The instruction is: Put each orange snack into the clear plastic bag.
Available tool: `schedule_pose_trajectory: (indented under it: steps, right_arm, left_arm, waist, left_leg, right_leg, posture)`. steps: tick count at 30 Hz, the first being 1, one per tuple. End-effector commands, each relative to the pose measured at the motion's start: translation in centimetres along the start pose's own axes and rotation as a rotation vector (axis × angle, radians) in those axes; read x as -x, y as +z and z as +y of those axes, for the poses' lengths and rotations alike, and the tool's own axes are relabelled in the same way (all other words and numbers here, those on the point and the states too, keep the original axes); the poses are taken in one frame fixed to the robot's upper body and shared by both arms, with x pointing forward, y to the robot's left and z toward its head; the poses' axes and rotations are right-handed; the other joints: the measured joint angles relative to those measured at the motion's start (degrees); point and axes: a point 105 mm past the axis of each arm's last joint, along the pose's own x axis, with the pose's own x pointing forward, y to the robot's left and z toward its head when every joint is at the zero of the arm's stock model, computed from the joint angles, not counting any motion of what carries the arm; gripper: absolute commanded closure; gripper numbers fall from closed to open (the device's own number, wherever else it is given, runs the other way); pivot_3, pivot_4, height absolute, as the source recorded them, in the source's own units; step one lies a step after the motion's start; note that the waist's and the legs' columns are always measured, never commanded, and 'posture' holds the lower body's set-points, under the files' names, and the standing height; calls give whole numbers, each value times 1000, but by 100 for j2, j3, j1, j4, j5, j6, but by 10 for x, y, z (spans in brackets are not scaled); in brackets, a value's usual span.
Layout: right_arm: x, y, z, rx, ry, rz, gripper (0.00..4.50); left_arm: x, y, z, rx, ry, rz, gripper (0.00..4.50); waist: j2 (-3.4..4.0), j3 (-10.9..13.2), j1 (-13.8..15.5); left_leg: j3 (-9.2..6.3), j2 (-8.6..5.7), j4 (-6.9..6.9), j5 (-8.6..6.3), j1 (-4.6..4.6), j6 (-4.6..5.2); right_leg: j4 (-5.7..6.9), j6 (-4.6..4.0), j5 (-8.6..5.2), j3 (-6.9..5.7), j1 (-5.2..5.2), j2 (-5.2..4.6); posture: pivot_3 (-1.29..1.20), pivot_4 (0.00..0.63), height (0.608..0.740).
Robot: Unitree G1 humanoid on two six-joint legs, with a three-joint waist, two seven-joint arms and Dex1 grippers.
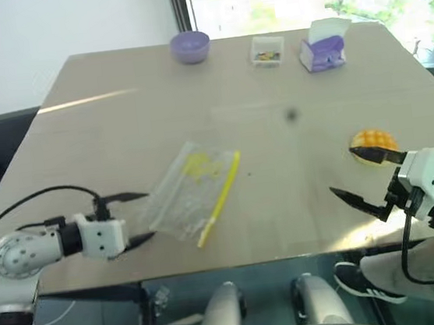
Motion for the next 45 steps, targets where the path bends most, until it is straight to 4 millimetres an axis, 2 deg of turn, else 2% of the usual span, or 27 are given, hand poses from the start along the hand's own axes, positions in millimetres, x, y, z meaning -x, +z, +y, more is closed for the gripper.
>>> schedule_pose_trajectory:
  steps: [1,10,15,19,23,27,31,33,37,40,45]
  right_arm:
    - [-2,10,-1,39,-12,-35,36]
    - [-7,10,-2,50,-17,-52,36]
    - [-13,10,0,53,-15,-74,36]
    - [-19,9,1,35,-20,-68,36]
    - [-21,8,2,3,-15,-54,36]
    - [-26,10,5,2,4,-65,36]
    - [-30,26,14,50,66,-157,36]
    - [-29,31,18,62,95,-176,36]
    - [-27,33,21,95,102,-173,36]
    - [-27,33,21,107,96,-166,36]
    - [-28,33,21,109,85,-157,36]
  left_arm:
    - [-21,-7,9,-41,49,39,0]
    - [-66,-4,62,-124,237,57,0]
    - [-84,2,79,-89,307,31,0]
    - [-75,5,78,197,327,-54,0]
    - [-38,8,57,856,120,-198,0]
    - [-16,13,52,1252,36,-243,0]
    - [-14,47,54,1705,-192,-355,0]
    - [-18,59,49,1768,-266,-305,0]
    - [-30,61,30,1814,-292,-119,0]
    - [-39,56,40,1907,-257,-144,0]
    - [-45,47,41,1954,-190,-105,0]
  waist:
    - [11,-7,46]
    - [5,-6,77]
    - [-4,0,55]
    - [-5,0,0]
    - [-11,11,-143]
    - [-21,21,-109]
    - [-30,27,-64]
    - [-48,36,-55]
    - [-51,39,-119]
    - [-53,39,-96]
    - [-55,40,-91]
  left_leg:
    - [0,0,0,0,4,0]
    - [-3,-6,1,0,18,0]
    - [-2,-7,1,0,14,0]
    - [-4,-6,2,0,-12,0]
    - [2,1,1,0,-37,-1]
    - [-17,3,1,0,-38,0]
    - [-20,-2,4,0,-36,0]
    - [-27,-4,6,0,-38,0]
    - [-32,-4,4,0,-33,0]
    - [-30,-2,3,0,-32,-1]
    - [-29,-3,3,1,-33,-1]
  right_leg:
    - [0,7,4,0,4,0]
    - [-2,21,13,-2,24,0]
    - [-5,14,19,-3,24,0]
    - [-4,11,20,-2,-1,0]
    - [7,9,20,6,-29,0]
    - [8,9,18,-7,-29,8]
    - [6,27,8,-7,-24,4]
    - [7,31,6,-13,-22,5]
    - [7,10,19,-1,-24,5]
    - [8,9,19,1,-27,9]
    - [9,8,19,-2,-27,9]
  posture:
    - [0,150,737]
    - [0,150,737]
    - [0,150,737]
    - [0,150,737]
    - [0,150,737]
    - [0,150,737]
    - [0,150,737]
    - [0,150,737]
    - [0,150,737]
    - [0,150,737]
    - [0,150,737]
